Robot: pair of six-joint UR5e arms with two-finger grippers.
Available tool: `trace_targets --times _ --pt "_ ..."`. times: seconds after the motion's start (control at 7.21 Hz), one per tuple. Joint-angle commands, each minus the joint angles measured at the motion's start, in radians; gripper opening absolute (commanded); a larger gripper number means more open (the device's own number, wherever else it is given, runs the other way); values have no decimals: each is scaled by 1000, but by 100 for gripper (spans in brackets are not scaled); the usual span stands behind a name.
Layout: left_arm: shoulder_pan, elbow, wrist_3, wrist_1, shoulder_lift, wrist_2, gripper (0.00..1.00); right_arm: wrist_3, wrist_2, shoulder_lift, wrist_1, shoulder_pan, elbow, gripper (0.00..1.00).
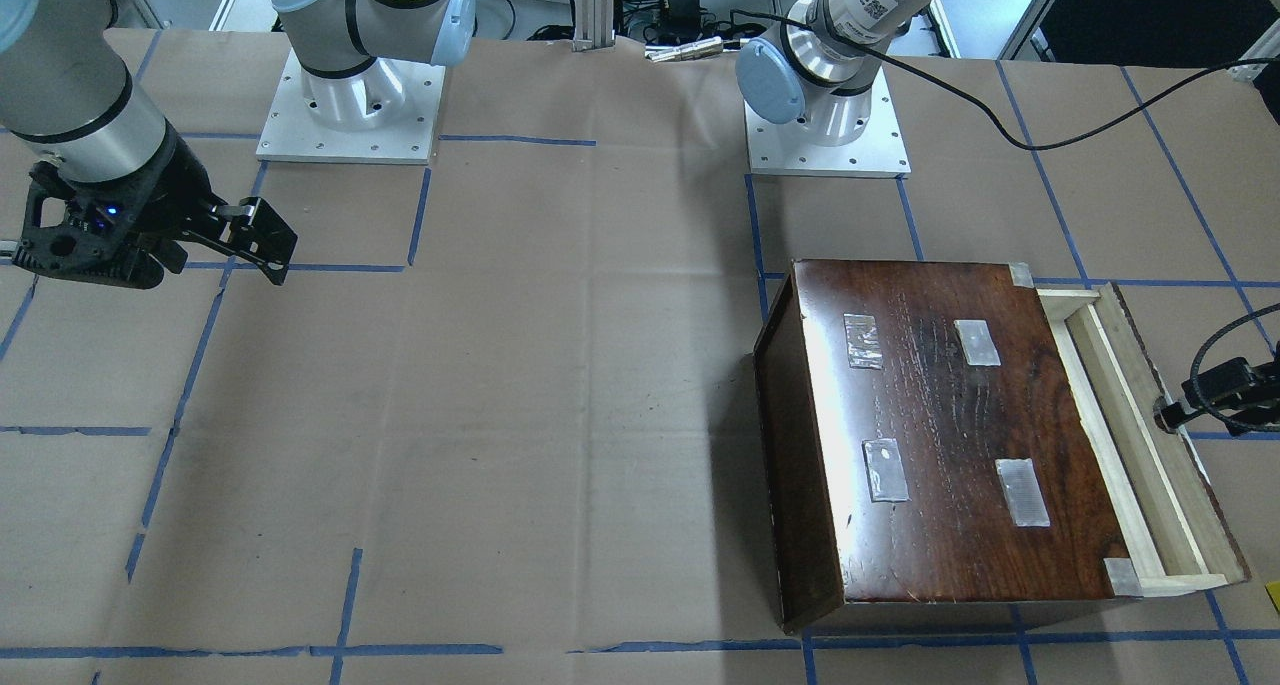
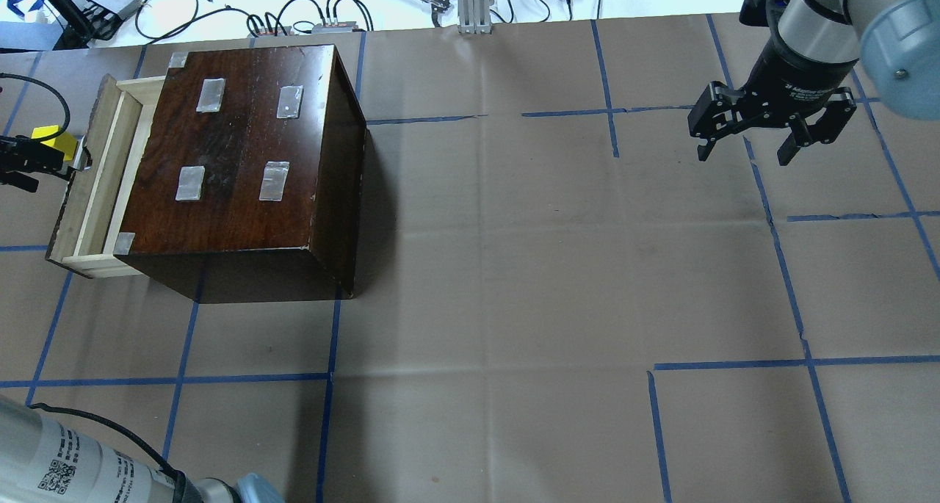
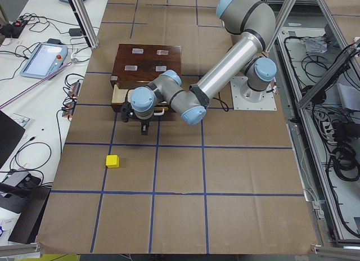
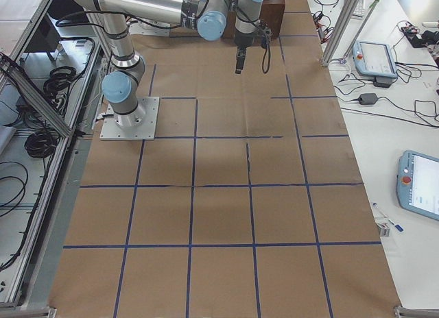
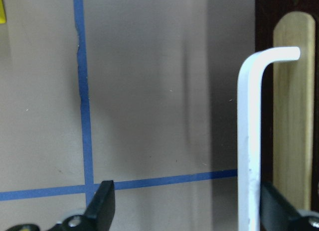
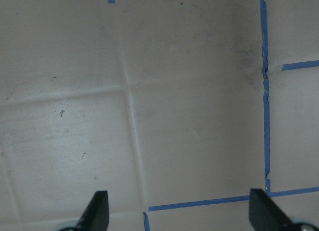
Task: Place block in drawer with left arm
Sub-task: 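Release the handle and move the left gripper over the yellow cube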
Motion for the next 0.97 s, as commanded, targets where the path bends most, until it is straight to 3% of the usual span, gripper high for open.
trace_targets --times 0.0,0.83 --pt "12 22 17 9 -13 24 99 0 0 0 0 0 0 100" --pt "23 109 16 -9 -1 67 99 0 0 0 0 0 -1 100"
